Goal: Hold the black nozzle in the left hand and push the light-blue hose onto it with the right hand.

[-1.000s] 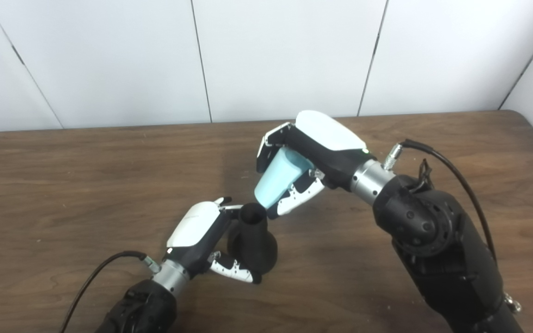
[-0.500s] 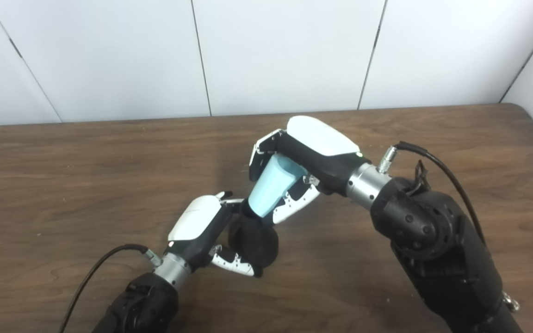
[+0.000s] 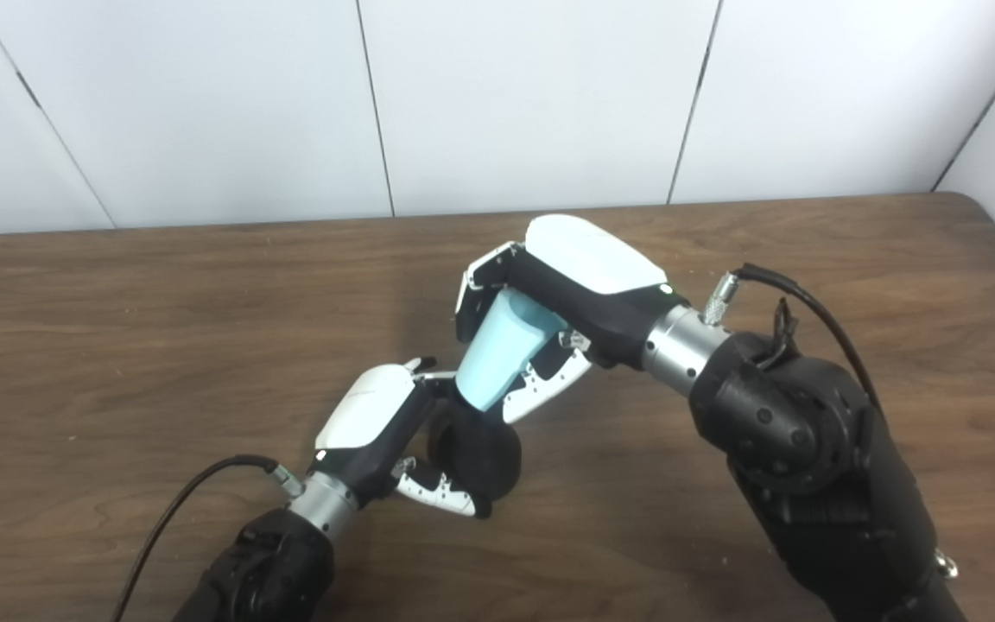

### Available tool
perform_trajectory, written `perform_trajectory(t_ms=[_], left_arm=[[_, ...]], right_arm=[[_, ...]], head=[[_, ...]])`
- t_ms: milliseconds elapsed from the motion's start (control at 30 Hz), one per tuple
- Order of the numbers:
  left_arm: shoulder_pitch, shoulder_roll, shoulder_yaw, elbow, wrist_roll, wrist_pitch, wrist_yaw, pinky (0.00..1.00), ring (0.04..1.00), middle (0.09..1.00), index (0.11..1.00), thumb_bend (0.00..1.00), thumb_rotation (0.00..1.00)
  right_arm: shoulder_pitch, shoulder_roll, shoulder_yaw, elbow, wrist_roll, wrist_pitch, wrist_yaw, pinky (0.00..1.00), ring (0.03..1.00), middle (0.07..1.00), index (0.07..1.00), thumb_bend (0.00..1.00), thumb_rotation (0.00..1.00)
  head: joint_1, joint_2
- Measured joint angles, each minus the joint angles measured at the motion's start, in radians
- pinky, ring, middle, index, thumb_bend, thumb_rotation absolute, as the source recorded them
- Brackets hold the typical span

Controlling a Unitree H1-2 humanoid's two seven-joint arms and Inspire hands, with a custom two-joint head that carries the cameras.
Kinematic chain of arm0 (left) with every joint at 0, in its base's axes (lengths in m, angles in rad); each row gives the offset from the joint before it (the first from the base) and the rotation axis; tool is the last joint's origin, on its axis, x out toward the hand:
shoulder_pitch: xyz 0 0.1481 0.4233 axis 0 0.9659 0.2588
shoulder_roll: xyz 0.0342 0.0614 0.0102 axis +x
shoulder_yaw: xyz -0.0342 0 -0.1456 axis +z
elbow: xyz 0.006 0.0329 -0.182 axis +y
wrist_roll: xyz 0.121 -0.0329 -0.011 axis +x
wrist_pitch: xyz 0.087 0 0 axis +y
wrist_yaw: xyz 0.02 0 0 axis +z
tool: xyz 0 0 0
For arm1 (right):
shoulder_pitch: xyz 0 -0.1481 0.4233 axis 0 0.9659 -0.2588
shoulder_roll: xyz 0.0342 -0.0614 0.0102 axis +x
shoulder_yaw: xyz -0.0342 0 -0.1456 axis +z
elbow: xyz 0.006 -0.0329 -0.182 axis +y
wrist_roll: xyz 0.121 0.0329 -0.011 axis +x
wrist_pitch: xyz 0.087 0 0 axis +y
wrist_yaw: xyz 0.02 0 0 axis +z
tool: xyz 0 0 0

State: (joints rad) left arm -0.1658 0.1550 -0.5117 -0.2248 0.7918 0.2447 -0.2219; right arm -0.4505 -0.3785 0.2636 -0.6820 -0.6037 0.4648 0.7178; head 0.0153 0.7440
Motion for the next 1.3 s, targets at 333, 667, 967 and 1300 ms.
perform_trajectory(t_ms=[333, 667, 967, 1300], left_arm=[[-0.001, 0.001, -0.002, -0.002, 0.0, 0.001, 0.0, 0.94, 0.69, 0.499, 0.482, 0.52, 0.0], [-0.002, 0.003, -0.002, -0.008, 0.0, 0.006, -0.013, 0.94, 0.704, 0.5, 0.482, 0.52, 0.0], [-0.002, 0.003, -0.002, -0.01, 0.0, 0.008, -0.017, 0.94, 0.7, 0.512, 0.478, 0.52, 0.0], [-0.002, 0.003, -0.001, -0.01, 0.0, 0.008, -0.017, 0.94, 0.701, 0.494, 0.484, 0.52, 0.0]], right_arm=[[0.015, 0.023, 0.02, 0.0, -0.044, -0.007, -0.015, 0.33, 0.416, 0.495, 0.48, 0.5, 0.0], [0.037, 0.021, 0.057, 0.008, -0.122, -0.091, -0.049, 0.31, 0.416, 0.507, 0.5, 0.5, 0.0], [0.039, 0.032, 0.06, 0.03, -0.134, -0.144, -0.056, 0.3, 0.426, 0.521, 0.508, 0.5, 0.0], [0.027, 0.046, 0.081, 0.07, -0.128, -0.183, -0.052, 0.3, 0.427, 0.521, 0.508, 0.5, 0.0]], head=[[0.002, 0.003], [0.002, 0.006], [0.0, 0.009], [-0.002, 0.015]])
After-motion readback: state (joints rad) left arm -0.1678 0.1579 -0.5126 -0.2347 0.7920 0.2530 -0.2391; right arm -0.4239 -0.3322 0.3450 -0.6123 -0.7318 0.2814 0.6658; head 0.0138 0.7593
